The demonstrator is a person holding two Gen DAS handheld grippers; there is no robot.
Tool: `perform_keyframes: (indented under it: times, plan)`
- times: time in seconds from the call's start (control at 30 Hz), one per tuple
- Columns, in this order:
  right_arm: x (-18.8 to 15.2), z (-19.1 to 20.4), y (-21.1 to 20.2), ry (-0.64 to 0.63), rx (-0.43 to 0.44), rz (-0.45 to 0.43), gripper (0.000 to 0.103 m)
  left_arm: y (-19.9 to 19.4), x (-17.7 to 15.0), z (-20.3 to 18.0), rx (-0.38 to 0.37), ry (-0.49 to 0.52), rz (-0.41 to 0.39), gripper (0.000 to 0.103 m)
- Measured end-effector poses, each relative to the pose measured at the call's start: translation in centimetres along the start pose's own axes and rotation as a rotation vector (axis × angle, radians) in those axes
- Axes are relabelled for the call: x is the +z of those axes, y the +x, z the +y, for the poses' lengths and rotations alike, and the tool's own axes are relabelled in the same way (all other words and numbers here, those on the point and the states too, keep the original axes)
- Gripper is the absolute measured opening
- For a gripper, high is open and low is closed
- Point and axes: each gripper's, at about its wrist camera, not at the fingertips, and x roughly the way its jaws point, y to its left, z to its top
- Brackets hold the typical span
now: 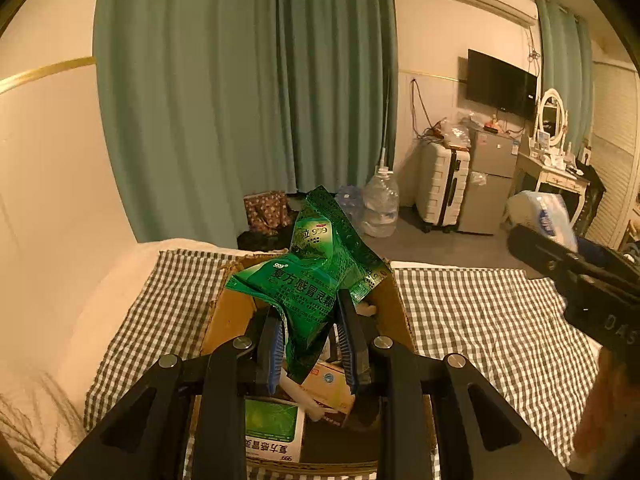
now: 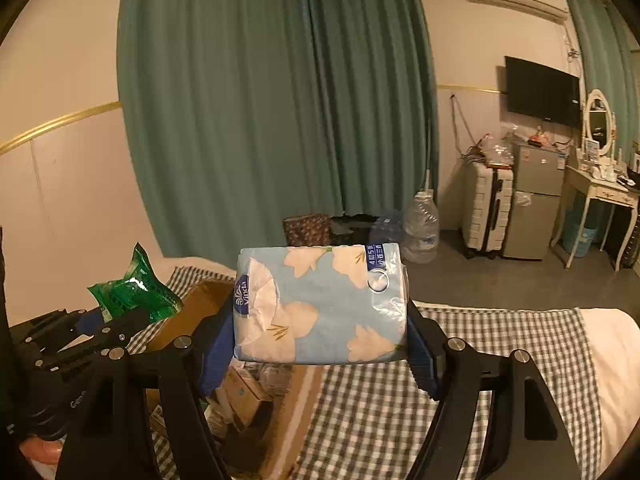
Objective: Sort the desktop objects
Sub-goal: 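Lift and carry the tissue pack and green packet over the cardboard box, then open both tools over the box to drop the tissue pack and packet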
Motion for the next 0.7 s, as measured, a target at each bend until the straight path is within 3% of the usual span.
perform_keyframes:
  times: [0.27,0.7]
  plan:
    - [-1.5,2.2,4.0,-0.018,0.056,0.064,0.073,2.9,-1.5,2.6,0.044,-0.03,0.087,0.024]
    - [-3.4,4.7,10.5,-0.059,0.108,0.162,0.073,7.2,-4.2,3.8,0.077,-0.051,0.211,0.024]
